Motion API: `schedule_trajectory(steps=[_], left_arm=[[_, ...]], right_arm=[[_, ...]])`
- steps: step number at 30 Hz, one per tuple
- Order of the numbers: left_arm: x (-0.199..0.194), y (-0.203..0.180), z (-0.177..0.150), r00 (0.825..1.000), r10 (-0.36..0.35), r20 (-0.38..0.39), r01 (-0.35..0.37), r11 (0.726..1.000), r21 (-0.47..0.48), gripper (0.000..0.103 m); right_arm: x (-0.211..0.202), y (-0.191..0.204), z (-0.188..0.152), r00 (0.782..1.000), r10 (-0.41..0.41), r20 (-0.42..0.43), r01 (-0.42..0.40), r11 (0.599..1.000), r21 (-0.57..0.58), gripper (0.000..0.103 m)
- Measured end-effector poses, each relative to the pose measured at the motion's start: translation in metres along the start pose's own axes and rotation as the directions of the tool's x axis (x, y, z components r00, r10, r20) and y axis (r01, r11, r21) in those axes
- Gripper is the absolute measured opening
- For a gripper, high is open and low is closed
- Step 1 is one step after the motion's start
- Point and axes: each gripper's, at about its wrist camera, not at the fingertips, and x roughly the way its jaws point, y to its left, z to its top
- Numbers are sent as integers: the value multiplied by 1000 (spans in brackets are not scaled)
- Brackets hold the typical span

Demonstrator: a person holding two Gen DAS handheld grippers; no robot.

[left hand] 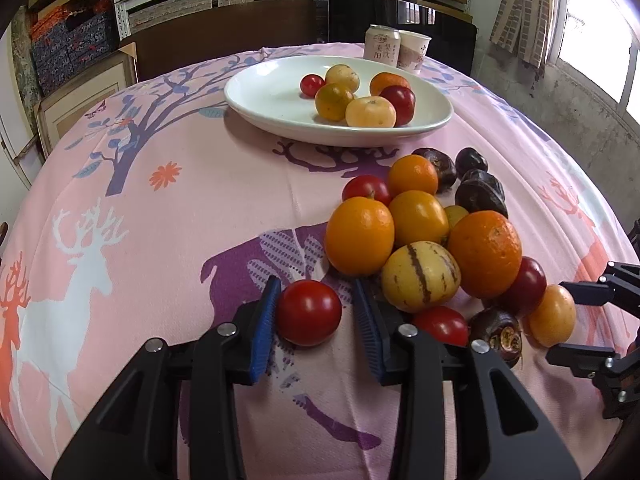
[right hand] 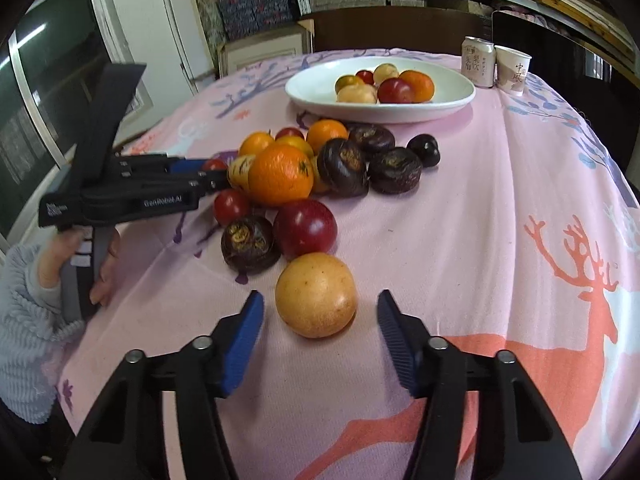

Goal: Organize fruits
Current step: 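Move both tools back to the fruit pile and grasp a red tomato with the left tool, then carry the red tomato and pale apple onto the white plate and open both tools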

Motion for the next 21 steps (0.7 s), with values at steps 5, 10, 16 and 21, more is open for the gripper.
schedule_trajectory(steps=[5,10,16,21], left_arm=[[0,-1,0,1000,0,5,0,1000,3,36],[-3,1,0,1000,-5,17,5,1000,-5,32],[-4,4,-1,1000,-11,19,11,1000,-24,29],[-10,0,-4,999,-2,45,2,1000,-8,29]], right_arm=[[5,7,0,1000,-25,-14,25,1000,-14,53],[3,-3,3,1000,13,-2,-13,999,47,43],[3,-4,5,999,37,8,-38,998,53,42],[-4,-6,7,998,37,44,-39,998,54,42]])
